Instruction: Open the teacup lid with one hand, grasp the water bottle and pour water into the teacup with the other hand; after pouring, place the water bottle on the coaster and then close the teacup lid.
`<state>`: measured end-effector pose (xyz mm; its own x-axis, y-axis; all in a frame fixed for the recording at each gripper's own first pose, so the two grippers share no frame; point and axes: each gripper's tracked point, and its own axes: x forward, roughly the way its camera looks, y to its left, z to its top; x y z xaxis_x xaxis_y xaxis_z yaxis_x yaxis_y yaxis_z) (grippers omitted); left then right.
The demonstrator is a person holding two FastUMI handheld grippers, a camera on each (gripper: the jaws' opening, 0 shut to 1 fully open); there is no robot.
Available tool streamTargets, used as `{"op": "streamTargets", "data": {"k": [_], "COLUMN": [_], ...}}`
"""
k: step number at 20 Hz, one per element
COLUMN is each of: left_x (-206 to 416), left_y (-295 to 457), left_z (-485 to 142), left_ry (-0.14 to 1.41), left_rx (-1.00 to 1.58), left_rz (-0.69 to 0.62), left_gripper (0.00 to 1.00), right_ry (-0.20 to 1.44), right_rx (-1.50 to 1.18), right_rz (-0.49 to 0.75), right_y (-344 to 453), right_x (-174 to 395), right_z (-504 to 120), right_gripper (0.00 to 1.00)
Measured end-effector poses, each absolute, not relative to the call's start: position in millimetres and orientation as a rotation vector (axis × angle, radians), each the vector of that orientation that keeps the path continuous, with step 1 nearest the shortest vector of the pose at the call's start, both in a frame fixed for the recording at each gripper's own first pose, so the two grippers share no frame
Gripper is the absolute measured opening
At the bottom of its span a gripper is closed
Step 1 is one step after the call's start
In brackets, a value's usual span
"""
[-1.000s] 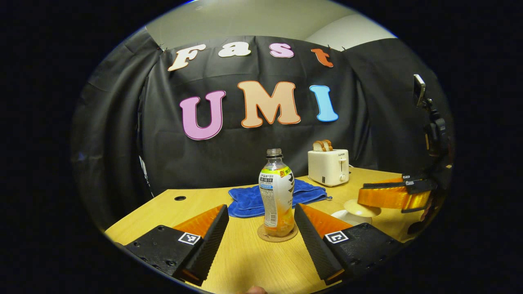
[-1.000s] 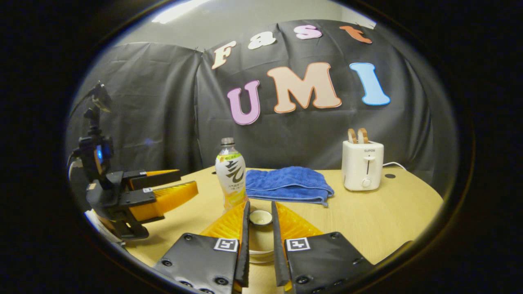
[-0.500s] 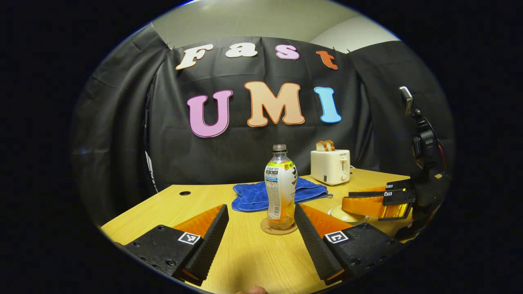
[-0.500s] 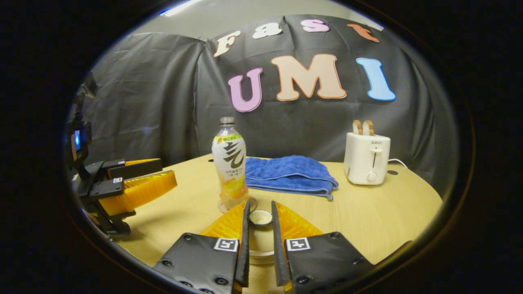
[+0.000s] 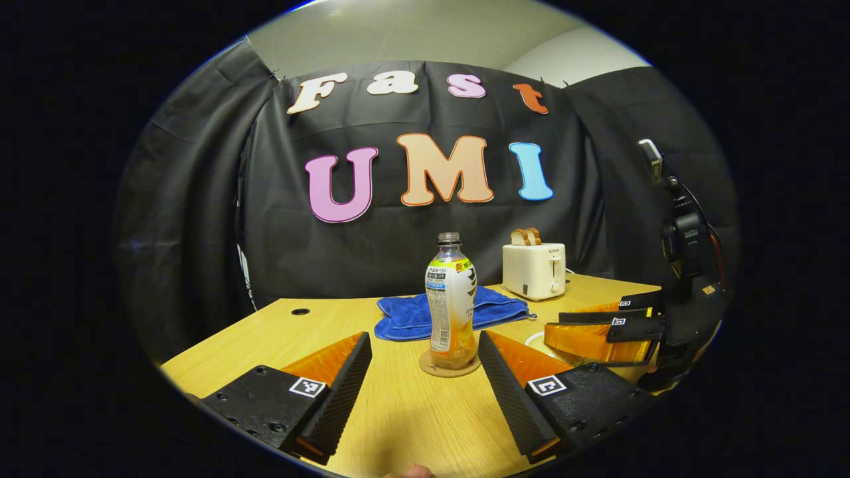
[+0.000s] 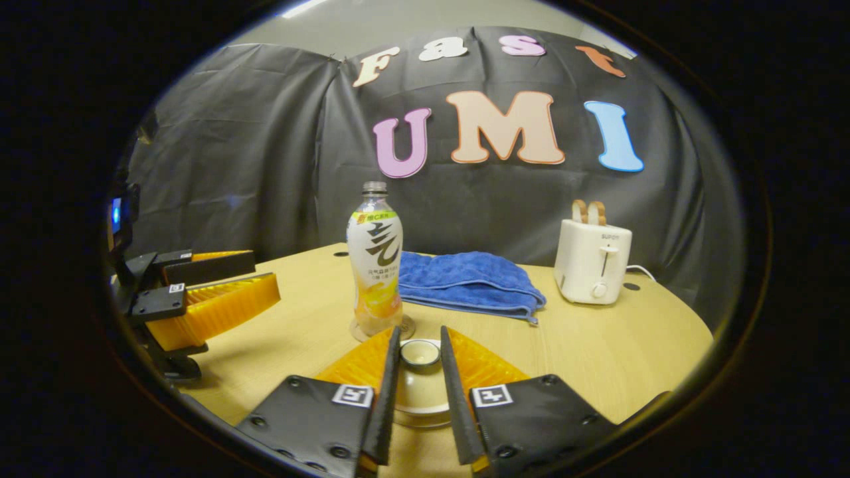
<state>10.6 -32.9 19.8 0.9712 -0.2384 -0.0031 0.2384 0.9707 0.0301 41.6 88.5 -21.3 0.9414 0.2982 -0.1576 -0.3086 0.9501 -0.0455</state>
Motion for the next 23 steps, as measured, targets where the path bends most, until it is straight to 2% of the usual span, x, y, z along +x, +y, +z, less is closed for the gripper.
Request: {"op": "streamTargets", "data": {"k": [4, 10, 12, 13, 19, 23], "left_x": [4.9, -1.8, -5.3, -6.3, -10.8, -12.9], "left_y": [-28.9, -22.0, -24.1, -24.3, -26.7, -26.2], "left_z": [22.1, 22.9, 20.1, 18.8, 17.6, 14.8], "left_ry": [-0.016, -0.033, -0.026, -0.025, -0.030, -0.035], "left_rx": [0.030, 0.006, 0.002, 0.004, 0.013, 0.003], "left_rz": [-0.194, -0.131, -0.134, -0.131, -0.119, -0.102], "left_gripper": [0.94, 0.94, 0.96, 0.94, 0.94, 0.94], "right_ry": [0.048, -0.027, -0.013, 0.001, 0.039, 0.034], "right_rx": [-0.050, -0.034, -0.021, -0.010, 0.035, 0.031], "right_rz": [0.283, 0.170, 0.134, 0.120, 0.030, 0.011], "right_y": [74.4, 23.7, 6.4, -0.3, -37.6, -41.4], "right_x": [24.8, 0.8, -2.5, -3.7, -6.4, -9.5], "right_z": [6.9, 20.9, 15.1, 10.6, -4.7, -7.4], "right_gripper": [1.00, 1.00, 1.00, 1.00, 1.00, 1.00]}}
